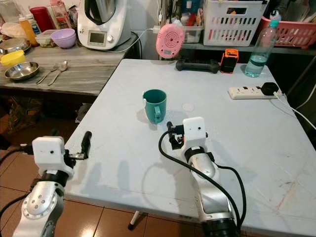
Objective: Setting the table
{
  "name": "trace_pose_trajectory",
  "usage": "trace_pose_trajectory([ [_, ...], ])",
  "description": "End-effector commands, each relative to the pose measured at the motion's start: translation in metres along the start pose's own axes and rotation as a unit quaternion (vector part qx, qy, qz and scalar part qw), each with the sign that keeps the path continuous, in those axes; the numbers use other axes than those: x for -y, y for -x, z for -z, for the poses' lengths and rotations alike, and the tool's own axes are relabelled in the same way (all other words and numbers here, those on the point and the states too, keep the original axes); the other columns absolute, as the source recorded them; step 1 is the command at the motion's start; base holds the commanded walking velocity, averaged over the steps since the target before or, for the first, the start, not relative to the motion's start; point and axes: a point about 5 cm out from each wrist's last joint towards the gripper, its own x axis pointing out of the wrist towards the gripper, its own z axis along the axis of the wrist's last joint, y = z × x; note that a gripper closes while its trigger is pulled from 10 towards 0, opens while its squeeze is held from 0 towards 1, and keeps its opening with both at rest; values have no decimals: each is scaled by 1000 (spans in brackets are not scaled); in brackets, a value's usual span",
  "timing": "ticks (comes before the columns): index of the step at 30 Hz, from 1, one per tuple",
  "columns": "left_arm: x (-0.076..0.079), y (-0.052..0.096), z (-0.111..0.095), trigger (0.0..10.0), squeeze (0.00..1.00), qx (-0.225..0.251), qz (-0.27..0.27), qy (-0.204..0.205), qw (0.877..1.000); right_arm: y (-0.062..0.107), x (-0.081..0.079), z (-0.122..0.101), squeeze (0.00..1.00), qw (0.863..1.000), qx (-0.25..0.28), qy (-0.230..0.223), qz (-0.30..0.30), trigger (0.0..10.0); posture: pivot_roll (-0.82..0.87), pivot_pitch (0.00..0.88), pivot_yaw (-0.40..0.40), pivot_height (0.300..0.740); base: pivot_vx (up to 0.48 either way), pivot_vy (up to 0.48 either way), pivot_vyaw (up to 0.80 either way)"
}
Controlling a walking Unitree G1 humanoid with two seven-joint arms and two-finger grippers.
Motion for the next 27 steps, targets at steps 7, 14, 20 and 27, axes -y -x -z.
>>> trace_pose_trajectory([
  [7, 4, 3, -3, 10000, 0, 8, 36, 1, 999, -1, -6, -13, 0, 999, 30, 26, -23, 9725, -155, 34, 41, 740, 0, 0, 0],
  [14, 9, 2, -20, 0, 0, 35, 115, -10, 993, -4, -8, -21, 1000, 998, 44, 27, -25, 10000, -145, 44, 44, 740, 0, 0, 0],
  [20, 10, 3, -24, 10000, 1000, 34, 129, 3, 991, -3, -6, -21, 1000, 998, 44, 30, -23, 10000, -149, 44, 61, 740, 0, 0, 0],
  [27, 8, 5, -19, 10000, 1000, 28, 107, 4, 994, -1, -4, -21, 1000, 998, 47, 28, -11, 10000, -165, 44, 76, 740, 0, 0, 0],
])
